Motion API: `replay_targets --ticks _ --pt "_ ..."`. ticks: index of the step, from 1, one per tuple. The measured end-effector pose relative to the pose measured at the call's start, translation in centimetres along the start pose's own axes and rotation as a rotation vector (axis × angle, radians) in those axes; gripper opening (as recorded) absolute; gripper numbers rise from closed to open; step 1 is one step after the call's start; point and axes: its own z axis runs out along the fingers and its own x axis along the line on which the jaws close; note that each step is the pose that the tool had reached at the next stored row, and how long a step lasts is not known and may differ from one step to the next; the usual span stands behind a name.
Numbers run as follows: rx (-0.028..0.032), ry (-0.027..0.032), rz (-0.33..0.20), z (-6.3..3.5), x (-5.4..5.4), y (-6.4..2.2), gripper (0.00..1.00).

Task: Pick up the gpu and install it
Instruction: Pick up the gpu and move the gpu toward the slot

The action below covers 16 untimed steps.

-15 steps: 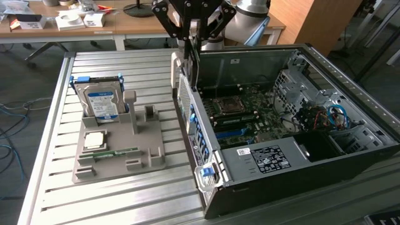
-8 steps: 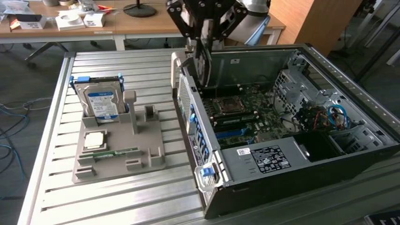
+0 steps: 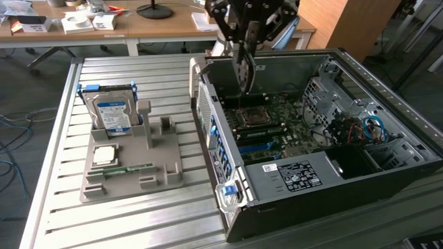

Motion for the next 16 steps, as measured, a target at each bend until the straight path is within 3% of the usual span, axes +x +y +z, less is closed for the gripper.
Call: replay_targets --ticks 16 --pt "-0.0001 0.0005 -0.009 0.11 -6.0 0.59 0.26"
